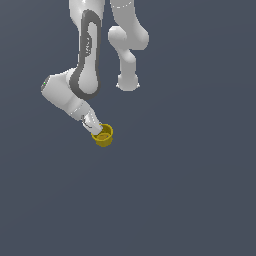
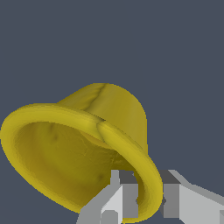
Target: Pick up the object and move it to a goal position.
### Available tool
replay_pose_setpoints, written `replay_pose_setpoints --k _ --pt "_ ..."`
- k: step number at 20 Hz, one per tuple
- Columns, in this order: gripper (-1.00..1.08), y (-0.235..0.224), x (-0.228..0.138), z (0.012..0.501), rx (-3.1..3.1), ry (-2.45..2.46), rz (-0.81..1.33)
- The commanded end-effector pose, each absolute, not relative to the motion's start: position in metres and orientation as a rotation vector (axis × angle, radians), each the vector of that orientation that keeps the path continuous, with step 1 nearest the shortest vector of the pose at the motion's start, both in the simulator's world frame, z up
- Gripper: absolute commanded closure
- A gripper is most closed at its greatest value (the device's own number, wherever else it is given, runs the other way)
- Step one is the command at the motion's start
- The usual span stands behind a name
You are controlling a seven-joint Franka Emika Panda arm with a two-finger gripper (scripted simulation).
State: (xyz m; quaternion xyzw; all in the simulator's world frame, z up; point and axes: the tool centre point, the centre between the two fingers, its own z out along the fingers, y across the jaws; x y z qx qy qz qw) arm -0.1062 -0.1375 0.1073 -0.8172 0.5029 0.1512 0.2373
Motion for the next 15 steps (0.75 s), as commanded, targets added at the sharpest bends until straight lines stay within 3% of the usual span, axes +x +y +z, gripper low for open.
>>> replay_pose_setpoints --k 1,8,15 --pt "1.08 -0.167 -0.117 0.115 -2.241 1.377 0.412" --pt "1.08 -0.23 -0.139 0.128 -2.245 1.377 0.412" --pt "1.08 -0.25 -0.144 0.132 -2.245 1.376 0.411"
